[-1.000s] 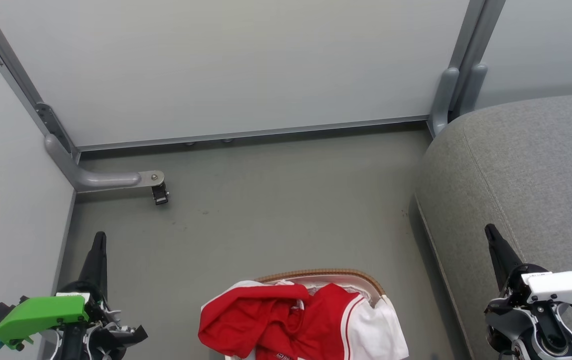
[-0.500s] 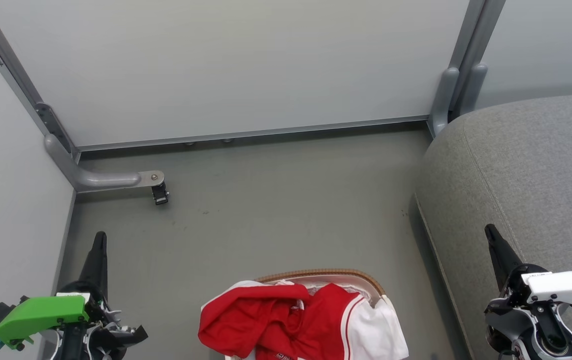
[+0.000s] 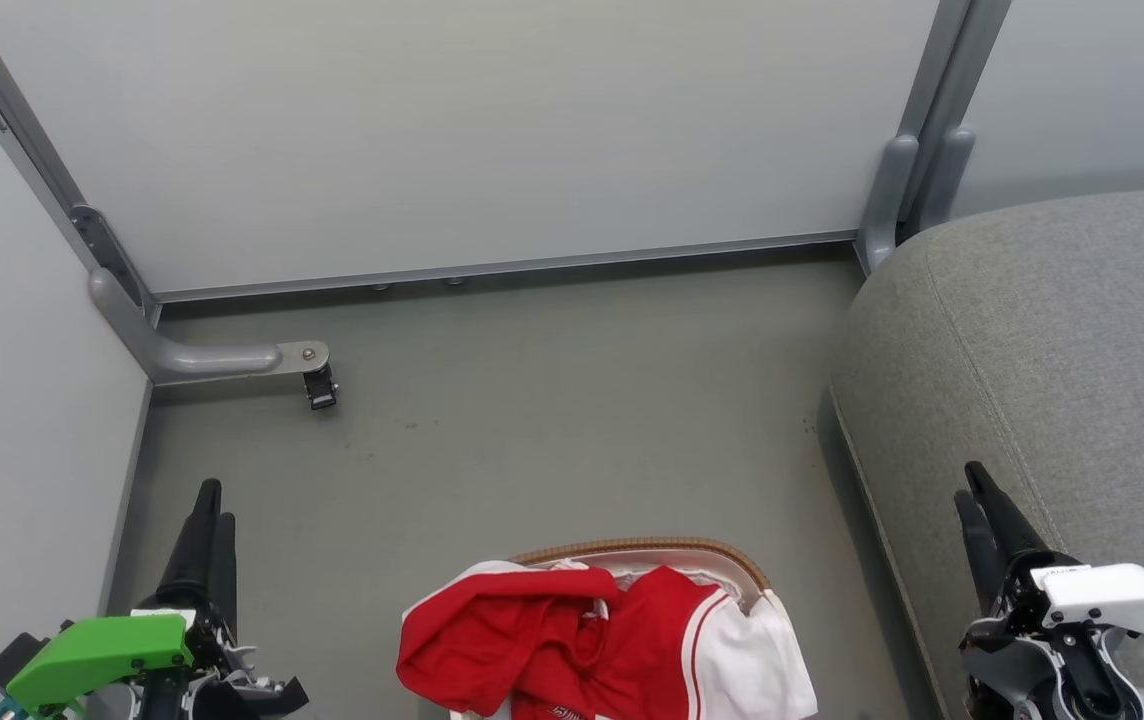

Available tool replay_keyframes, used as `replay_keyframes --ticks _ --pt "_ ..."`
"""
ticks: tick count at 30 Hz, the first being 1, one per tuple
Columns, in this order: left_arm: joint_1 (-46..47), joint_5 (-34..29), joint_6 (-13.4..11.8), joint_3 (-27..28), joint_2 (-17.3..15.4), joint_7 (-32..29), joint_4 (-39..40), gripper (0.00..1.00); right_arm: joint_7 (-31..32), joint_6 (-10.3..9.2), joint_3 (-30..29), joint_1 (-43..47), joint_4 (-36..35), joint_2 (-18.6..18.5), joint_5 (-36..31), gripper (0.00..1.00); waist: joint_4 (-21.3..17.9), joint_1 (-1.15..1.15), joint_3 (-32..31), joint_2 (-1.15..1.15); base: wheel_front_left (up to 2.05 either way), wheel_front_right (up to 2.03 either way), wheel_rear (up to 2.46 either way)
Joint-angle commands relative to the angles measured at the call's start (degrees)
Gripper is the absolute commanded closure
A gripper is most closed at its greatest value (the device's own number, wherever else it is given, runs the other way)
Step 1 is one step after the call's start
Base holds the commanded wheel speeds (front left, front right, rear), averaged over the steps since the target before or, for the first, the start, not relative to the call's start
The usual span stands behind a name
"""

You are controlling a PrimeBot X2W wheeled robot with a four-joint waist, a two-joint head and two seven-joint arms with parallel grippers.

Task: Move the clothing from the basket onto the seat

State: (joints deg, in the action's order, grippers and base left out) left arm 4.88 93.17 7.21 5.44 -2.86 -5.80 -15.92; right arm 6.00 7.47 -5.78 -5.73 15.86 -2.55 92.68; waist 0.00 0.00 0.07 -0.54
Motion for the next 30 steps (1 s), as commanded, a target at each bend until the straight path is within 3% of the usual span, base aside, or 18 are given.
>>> replay_keyframes --ticks 1,6,21,30 --pt "0.7 -0.4 0.0 -0.1 -0.2 0.5 0.5 0.0 -0.3 0.0 0.1 -0.5 -0.8 -0.4 -0.5 0.0 0.0 0.0 0.0 0.01 0.0 0.0 0.0" --pt "1.0 -4.0 0.0 -0.7 -0.6 2.0 0.2 0.0 -2.0 0.0 1.8 -0.9 -1.0 -1.6 -3.4 0.0 0.1 0.0 0.1 0.03 0.0 0.0 0.0" --pt "1.3 -25.5 -0.4 -1.8 -0.5 5.8 0.5 0.0 -5.8 0.01 5.1 -2.0 -1.4 -3.4 -18.8 0.0 0.3 0.0 0.4 0.09 0.0 0.0 0.0" --pt "1.4 -35.3 -1.5 -3.7 -1.2 7.7 -0.3 0.0 -7.8 0.01 7.3 -2.5 -0.9 -4.3 -26.9 0.0 0.5 0.0 0.4 0.13 0.0 0.0 0.0"
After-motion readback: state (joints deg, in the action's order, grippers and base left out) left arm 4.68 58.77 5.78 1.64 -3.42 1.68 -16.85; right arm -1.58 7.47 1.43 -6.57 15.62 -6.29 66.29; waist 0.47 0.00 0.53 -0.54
